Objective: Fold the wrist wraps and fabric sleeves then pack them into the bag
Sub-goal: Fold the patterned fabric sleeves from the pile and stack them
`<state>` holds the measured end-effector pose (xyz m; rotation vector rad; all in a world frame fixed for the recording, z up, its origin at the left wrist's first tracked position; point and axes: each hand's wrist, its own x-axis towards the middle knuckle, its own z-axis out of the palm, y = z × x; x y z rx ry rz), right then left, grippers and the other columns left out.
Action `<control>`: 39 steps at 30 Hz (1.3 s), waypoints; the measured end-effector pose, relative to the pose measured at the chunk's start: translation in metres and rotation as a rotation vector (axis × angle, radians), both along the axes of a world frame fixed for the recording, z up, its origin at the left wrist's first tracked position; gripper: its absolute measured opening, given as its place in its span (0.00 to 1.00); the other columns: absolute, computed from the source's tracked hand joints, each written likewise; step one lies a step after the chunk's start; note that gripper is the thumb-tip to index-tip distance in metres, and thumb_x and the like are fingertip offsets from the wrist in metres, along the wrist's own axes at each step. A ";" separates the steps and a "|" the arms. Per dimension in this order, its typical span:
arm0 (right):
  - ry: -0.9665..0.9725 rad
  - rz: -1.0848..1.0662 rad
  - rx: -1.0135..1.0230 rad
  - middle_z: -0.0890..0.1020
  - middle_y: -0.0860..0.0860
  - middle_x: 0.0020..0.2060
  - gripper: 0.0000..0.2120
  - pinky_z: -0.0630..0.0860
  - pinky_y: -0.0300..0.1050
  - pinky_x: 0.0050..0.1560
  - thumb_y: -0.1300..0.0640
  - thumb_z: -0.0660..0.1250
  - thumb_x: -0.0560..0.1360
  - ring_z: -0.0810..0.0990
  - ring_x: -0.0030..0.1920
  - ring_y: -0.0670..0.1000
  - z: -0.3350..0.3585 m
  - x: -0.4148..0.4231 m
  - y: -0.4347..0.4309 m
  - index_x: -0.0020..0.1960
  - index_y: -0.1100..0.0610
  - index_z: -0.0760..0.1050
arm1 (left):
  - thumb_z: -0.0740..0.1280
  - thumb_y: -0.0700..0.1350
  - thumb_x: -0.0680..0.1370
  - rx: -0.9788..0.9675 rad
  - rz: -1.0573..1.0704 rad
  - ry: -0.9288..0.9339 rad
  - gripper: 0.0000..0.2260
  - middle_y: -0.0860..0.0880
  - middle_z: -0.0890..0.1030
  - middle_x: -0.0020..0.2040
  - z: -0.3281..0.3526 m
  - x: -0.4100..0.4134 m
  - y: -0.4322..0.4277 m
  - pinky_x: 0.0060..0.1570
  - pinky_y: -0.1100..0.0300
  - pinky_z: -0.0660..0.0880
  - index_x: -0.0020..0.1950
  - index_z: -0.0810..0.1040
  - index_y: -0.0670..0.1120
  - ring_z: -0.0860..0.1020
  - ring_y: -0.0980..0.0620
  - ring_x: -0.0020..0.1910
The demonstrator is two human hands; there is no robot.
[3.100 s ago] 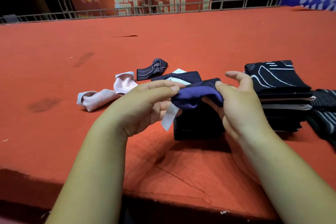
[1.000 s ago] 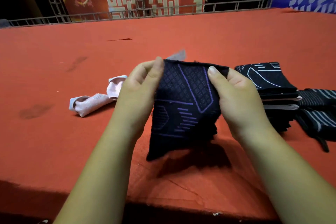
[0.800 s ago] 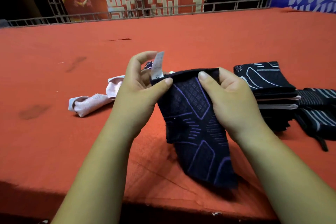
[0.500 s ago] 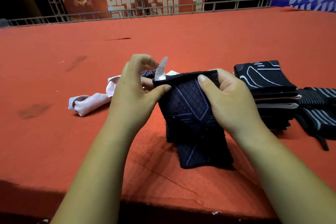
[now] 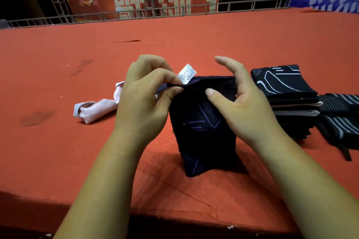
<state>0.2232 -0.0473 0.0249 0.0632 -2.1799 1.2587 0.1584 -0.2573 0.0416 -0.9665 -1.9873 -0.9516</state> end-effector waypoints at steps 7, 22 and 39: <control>0.036 0.053 -0.040 0.84 0.41 0.46 0.09 0.81 0.52 0.55 0.54 0.74 0.80 0.83 0.48 0.45 0.001 0.000 0.001 0.55 0.43 0.78 | 0.68 0.36 0.83 -0.066 -0.114 -0.215 0.06 0.57 0.80 0.44 0.004 0.012 -0.004 0.40 0.61 0.72 0.55 0.77 0.47 0.76 0.55 0.41; 0.104 0.024 -0.059 0.84 0.41 0.46 0.05 0.79 0.49 0.53 0.57 0.73 0.80 0.81 0.47 0.46 -0.004 0.000 -0.012 0.52 0.48 0.79 | 0.74 0.51 0.78 -0.295 -0.186 -0.505 0.13 0.59 0.83 0.51 0.007 0.014 -0.019 0.47 0.46 0.79 0.59 0.74 0.55 0.82 0.50 0.46; 0.096 0.098 -0.319 0.83 0.44 0.46 0.08 0.79 0.53 0.54 0.59 0.71 0.82 0.80 0.48 0.46 -0.014 -0.012 -0.003 0.53 0.46 0.78 | 0.73 0.58 0.79 0.229 -0.203 -0.772 0.19 0.51 0.83 0.60 -0.023 -0.011 0.000 0.52 0.56 0.77 0.67 0.77 0.54 0.80 0.54 0.49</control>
